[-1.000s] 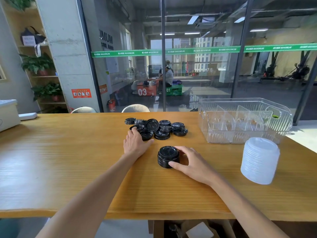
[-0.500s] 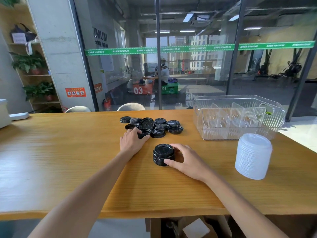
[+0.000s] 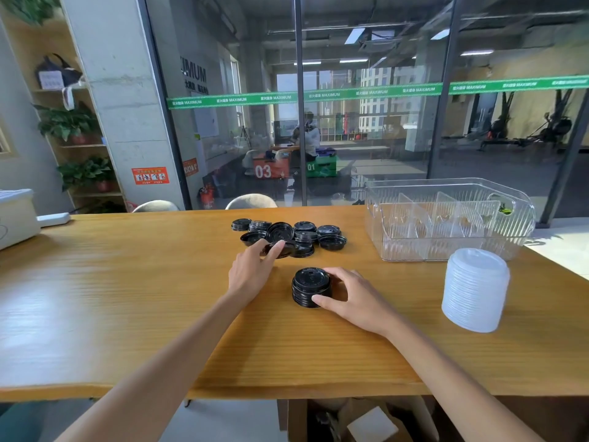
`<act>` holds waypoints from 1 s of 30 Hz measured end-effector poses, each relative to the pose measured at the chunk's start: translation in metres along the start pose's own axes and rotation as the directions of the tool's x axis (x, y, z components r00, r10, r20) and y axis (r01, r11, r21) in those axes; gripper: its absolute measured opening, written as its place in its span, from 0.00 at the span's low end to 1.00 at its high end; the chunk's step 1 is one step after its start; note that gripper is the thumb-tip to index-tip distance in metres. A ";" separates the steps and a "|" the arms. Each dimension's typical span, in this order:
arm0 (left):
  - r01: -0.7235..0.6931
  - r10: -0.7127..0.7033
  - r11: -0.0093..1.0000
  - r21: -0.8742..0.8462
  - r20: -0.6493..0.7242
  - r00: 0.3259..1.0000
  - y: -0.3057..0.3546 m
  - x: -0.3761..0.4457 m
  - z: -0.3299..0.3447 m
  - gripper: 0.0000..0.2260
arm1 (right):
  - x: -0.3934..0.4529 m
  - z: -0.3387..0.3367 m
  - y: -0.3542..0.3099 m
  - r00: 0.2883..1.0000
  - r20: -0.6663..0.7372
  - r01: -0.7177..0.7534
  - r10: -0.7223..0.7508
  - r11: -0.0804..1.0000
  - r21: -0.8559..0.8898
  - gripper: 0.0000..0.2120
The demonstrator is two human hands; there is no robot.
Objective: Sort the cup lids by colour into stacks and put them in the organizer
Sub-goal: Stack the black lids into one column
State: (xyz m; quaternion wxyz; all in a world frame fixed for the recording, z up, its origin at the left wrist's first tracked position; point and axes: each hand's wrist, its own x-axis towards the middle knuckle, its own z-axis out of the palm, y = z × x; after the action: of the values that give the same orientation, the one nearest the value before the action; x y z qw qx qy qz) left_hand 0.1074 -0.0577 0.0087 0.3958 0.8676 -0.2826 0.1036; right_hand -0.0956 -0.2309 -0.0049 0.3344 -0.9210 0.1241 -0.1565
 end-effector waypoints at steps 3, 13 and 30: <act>0.042 -0.019 0.952 -0.303 0.077 0.997 0.002 -0.007 -0.005 0.29 | 0.000 0.000 0.000 1.000 0.002 -0.001 0.001 1.000 0.003 0.38; -0.023 0.058 0.949 -0.315 0.101 0.993 0.024 -0.032 -0.015 0.29 | 0.002 0.003 0.005 1.000 -0.002 0.001 -0.001 1.000 0.010 0.39; 0.095 -0.094 0.995 -0.008 0.091 0.991 0.021 -0.053 -0.004 0.28 | 0.003 0.004 0.008 1.000 0.008 0.021 -0.021 1.000 0.006 0.39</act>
State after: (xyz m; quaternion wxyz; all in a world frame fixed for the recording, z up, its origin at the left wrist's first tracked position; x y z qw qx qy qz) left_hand 0.0521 -0.0438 0.0025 0.3926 0.8812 -0.2596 0.0434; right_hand -0.0927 -0.2355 -0.0122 0.3362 -0.9218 0.1128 -0.1568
